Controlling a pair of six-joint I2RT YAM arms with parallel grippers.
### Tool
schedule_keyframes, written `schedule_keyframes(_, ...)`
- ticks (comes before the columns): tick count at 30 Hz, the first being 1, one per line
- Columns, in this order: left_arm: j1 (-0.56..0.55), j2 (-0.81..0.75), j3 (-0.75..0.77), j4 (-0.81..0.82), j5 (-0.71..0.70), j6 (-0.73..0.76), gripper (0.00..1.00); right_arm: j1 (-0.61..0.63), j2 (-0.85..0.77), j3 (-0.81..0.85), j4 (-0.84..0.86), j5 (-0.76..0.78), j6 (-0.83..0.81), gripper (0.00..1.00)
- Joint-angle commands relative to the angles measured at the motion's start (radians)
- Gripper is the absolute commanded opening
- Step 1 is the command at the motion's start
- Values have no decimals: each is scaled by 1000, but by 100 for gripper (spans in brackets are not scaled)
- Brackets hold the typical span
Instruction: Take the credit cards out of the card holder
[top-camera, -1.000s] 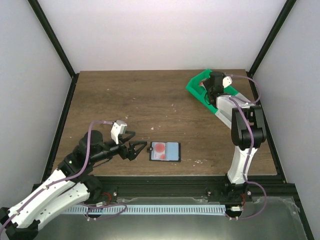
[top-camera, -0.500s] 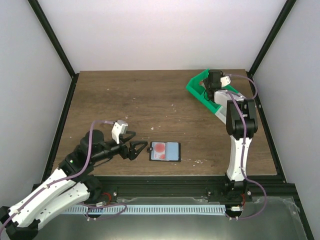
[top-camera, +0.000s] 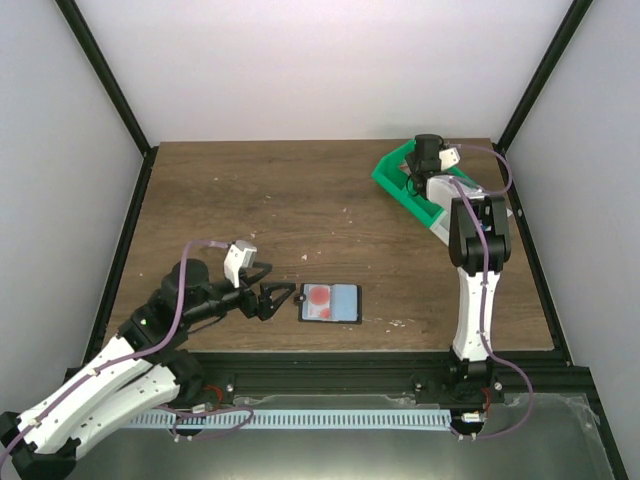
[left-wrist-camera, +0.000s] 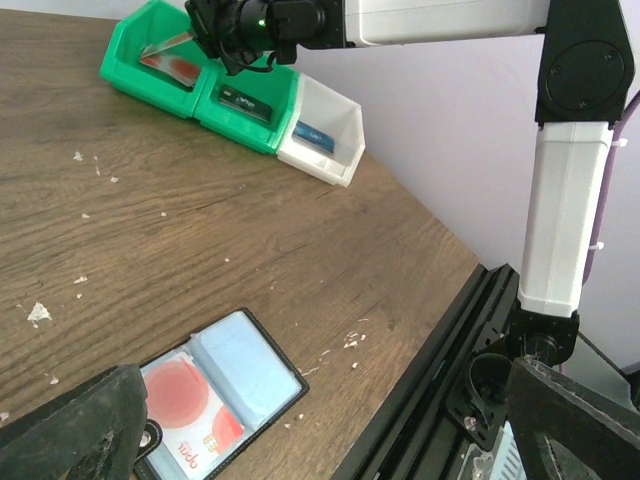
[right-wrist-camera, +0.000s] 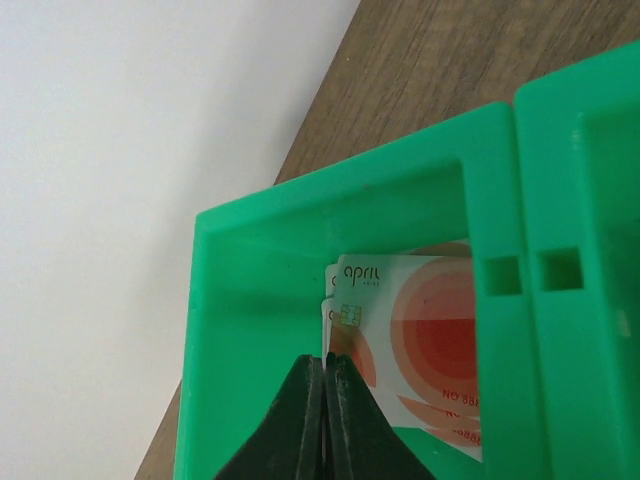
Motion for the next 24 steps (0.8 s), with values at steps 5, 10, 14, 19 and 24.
schedule_keyframes(5,5,4,14,-3,12,15,100,-10,55,54,-42,84,-49,0)
schedule_keyframes(10,5,13,13,0,16,17,100,-10,65,57,-42,95,-73,1)
schedule_keyframes(14,8,24,13,-1,24,17,100,-10,65,64,-54,110,-72,2)
schedule_keyframes(19,8,28,14,-1,26,18,100,-12,76,107,-82,79,-122,8)
schedule_keyframes(24,11,32,12,3,34,19,100,-27,58,116,-113,39,-115,11)
